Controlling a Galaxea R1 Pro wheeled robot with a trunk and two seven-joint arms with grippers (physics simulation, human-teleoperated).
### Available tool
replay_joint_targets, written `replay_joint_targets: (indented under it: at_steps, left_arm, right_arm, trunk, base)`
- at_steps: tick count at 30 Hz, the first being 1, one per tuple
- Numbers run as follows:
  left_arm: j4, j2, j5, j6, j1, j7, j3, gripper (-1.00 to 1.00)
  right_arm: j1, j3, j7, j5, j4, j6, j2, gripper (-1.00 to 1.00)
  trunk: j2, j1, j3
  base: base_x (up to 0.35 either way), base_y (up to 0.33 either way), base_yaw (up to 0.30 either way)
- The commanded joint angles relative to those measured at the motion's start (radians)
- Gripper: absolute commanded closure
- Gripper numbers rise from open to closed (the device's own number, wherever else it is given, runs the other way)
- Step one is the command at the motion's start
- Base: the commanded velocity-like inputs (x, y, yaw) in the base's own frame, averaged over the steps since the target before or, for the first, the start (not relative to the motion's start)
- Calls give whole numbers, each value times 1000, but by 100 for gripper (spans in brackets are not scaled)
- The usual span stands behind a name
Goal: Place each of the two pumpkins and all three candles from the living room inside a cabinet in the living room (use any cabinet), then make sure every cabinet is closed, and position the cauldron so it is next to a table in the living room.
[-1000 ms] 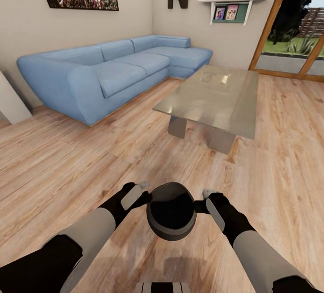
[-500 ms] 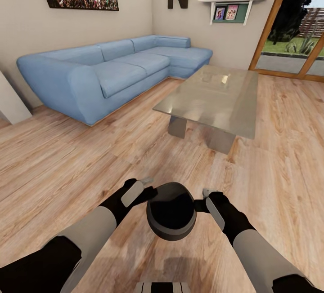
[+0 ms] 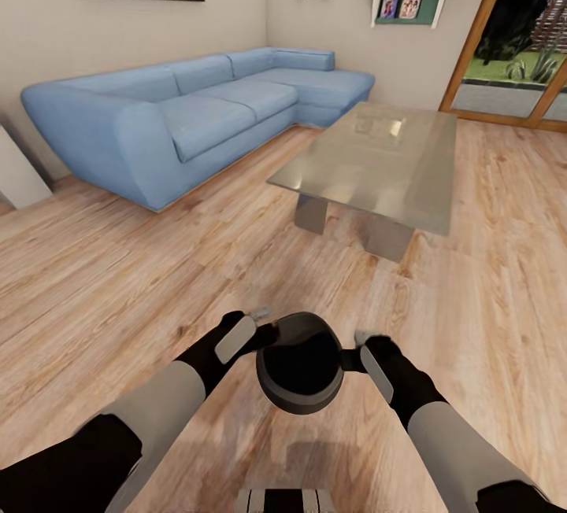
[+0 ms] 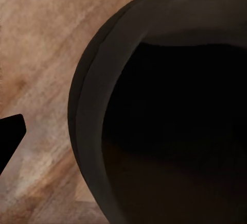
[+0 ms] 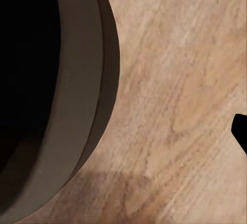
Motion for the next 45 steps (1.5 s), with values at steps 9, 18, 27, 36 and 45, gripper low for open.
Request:
replay_joint_targets:
  at_steps: [9,18,27,36,45]
  left_arm:
    - [5,-1,0,3,0,7,-52,-100]
    - [-1,-1,0,11,0,13,-121,-100]
    - [-5,2,-5,24,0,60,-129,-100]
    - [-8,1,-5,26,0,155,-129,-100]
    - [-8,1,-4,26,0,160,-129,-100]
  right_arm:
    - [0,1,1,0,-1,0,1,-100]
    - [0,0,0,0,-5,1,1,-100]
    - [0,-1,0,0,-19,0,4,-100]
    - [0,1,0,0,-21,0,8,-100]
    - [0,2,0,0,-24,0,9,-100]
  trunk:
    - [-2,4,-35]
    - [-4,8,-70]
    - [-6,12,-105]
    - [-8,16,-139]
    - [-10,19,-166]
  base:
    - [0,0,0]
    - [0,0,0]
    - [0,0,0]
    - [0,0,0]
    - [0,0,0]
